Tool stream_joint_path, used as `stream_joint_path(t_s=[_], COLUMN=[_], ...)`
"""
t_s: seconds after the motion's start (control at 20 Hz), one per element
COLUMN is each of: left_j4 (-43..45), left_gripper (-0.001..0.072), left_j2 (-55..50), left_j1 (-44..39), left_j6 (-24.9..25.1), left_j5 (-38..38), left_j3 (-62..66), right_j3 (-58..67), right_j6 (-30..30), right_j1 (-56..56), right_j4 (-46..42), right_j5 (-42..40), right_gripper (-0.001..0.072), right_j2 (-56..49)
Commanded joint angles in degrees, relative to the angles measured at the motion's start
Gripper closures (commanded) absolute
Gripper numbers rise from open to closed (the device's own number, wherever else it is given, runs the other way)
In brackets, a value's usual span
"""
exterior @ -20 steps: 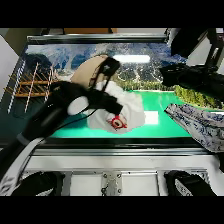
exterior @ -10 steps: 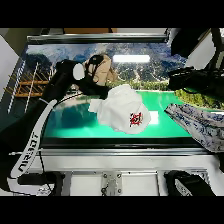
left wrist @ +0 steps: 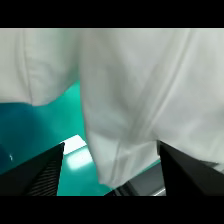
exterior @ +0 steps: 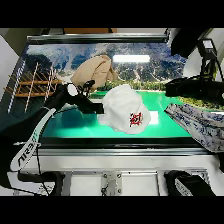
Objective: Fold the clothes and pants, and hang the long-sleeved shirts on hangers.
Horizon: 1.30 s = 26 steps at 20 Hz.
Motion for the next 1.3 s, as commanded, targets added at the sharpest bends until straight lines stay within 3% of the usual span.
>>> stream_joint_path(t_s=[0.0, 0.15, 0.2, 0.25, 0.3, 0.35, 0.75, 0.8, 0.85, 0.9, 0.95, 1.0, 1.25], left_j4=[-5.57, -5.53, -5.42, -5.44, -5.44, -5.4, -5.07, -5.01, -5.03, -5.01, -4.96, -4.98, -5.46], left_gripper=[0.0083, 0.0086, 0.0296, 0.0624, 0.0687, 0.0688, 0.0688, 0.0688, 0.0687, 0.0688, 0.0688, 0.0688, 0.0688], left_j2=[-6.1, -9.92, -10.75, -11.3, -11.67, -11.65, -11.63, -11.63, -11.61, -11.5, -11.06, -9.75, 7.34], left_j1=[0.44, 0.44, 0.48, 0.66, 0.85, 1.2, 2.1, 2.12, 2.14, 2.14, 2.23, 2.64, 4.98], left_j6=[2.56, 2.56, 2.58, 2.58, 2.6, 2.62, 2.62, 2.62, 2.6, 2.62, 2.6, 2.6, 1.62], left_j5=[0.0, -2.34, -3.56, -4.57, -5.64, -6.01, -8.48, -8.68, -8.81, -9.2, -9.66, -9.57, -11.04], left_j3=[4.09, 8.83, 10.12, 11.26, 12.44, 13.18, 16.31, 16.31, 16.31, 16.31, 16.31, 16.33, 23.52], right_j3=[-6.34, -16.2, -18.95, -21.44, -23.28, -24.74, -25.66, -25.35, -25.0, -24.7, -23.67, -22.03, 2.08], right_j6=[2.71, 8.09, 8.28, 8.31, 8.33, 8.31, 1.11, 0.92, 0.48, -0.22, -1.36, -1.81, -1.79], right_j1=[-5.57, -12.44, -14.01, -14.99, -15.17, -14.99, -2.38, -1.05, -0.37, -0.24, -0.35, -0.68, -5.7], right_j4=[0.07, 0.15, 0.7, 1.03, 2.03, 4.02, 25.05, 25.16, 25.16, 25.16, 24.65, 23.15, 10.64], right_j5=[3.39, 2.29, 2.25, 2.03, 1.22, -0.22, -17.9, -18.82, -19.34, -19.65, -19.15, -18.08, -2.58], right_gripper=[0.0692, 0.0683, 0.0675, 0.0486, 0.017, 0.0012, 0.0035, 0.0097, 0.0252, 0.0415, 0.0656, 0.0694, 0.0695], right_j2=[-0.22, -1.38, -2.54, -4.26, -6.29, -8.98, -27.65, -28.52, -28.92, -28.81, -28.46, -27.47, -14.36])
